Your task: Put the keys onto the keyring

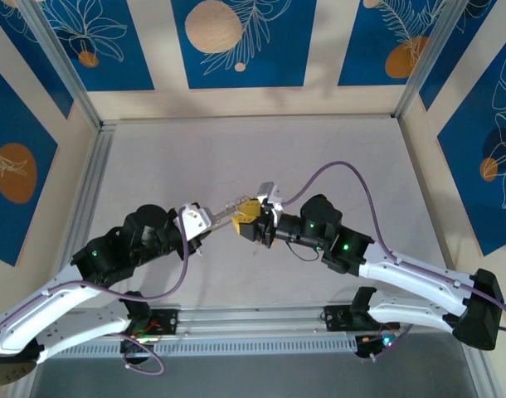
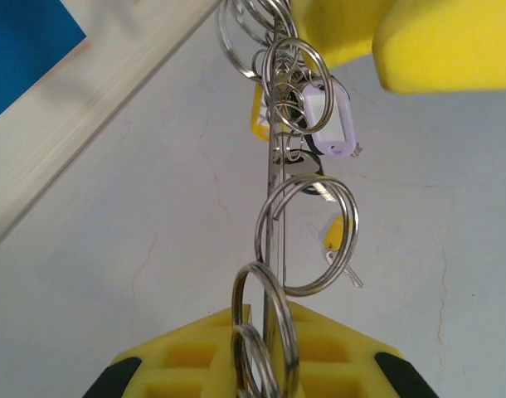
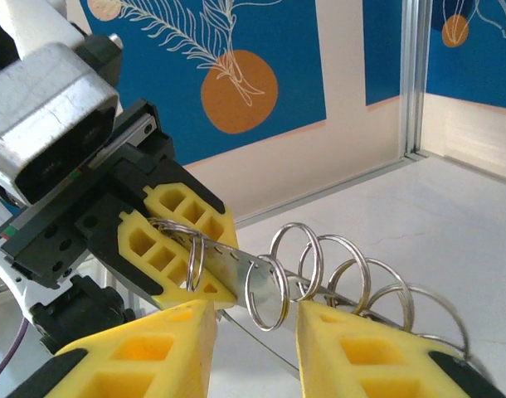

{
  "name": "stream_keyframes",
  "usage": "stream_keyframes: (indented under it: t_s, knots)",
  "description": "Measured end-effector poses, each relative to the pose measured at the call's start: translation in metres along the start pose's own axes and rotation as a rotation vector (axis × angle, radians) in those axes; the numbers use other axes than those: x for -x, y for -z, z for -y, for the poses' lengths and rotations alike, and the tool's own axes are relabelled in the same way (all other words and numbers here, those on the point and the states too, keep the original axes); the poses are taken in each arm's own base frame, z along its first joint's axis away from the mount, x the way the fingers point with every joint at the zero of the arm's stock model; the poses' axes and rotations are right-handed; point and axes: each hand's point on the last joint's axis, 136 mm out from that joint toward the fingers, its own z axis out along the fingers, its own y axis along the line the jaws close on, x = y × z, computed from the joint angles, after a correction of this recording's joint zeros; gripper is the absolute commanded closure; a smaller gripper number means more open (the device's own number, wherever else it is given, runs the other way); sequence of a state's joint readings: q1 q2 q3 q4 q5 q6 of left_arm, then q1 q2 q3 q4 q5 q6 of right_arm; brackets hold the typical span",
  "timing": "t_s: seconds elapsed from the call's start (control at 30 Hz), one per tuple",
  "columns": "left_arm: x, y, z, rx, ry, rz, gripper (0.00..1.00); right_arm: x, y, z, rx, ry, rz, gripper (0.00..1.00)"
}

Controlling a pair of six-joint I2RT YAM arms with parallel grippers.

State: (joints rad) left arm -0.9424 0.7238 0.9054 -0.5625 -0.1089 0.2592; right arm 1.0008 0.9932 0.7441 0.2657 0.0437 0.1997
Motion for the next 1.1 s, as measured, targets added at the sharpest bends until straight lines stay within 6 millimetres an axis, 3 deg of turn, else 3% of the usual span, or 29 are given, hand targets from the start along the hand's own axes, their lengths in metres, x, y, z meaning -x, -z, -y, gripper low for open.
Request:
stream_keyframes:
  t_s: [0.57,1.1]
  knots:
    - [-0.003,-0.003,-0.005,0.03,0.015,-0.02,1.0,-0.01,-0.01,0.006,0.013,-0.039,-0.028,0.78]
    - [-0.004,-0.003,-0.004,0.022,0.018,-0.02,1.0,0.003,-0.011,0.003,0.062,-0.065,0.022,0.83]
